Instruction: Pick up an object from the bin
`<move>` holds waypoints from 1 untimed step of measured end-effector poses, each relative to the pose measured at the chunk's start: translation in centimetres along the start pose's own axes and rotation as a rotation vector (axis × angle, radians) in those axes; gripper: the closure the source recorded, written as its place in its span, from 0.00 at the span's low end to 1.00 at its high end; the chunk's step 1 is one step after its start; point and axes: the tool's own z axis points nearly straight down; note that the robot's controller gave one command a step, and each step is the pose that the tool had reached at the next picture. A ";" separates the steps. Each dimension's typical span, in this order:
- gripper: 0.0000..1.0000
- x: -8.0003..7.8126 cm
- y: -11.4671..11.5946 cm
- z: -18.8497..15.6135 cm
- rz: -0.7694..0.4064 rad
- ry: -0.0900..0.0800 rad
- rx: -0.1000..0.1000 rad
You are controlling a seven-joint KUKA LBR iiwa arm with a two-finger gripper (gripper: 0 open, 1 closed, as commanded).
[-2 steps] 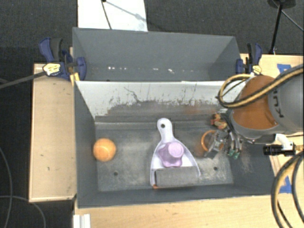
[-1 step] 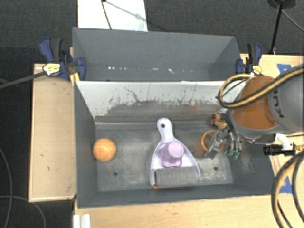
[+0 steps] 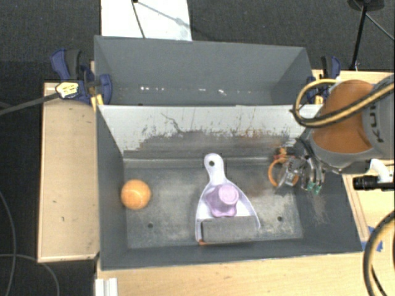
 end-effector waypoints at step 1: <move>1.00 0.5 0.6 -2.0 -0.025 -0.015 -0.004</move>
Offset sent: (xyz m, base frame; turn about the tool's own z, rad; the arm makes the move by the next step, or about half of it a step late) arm -0.0350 0.0143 0.0713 -0.0741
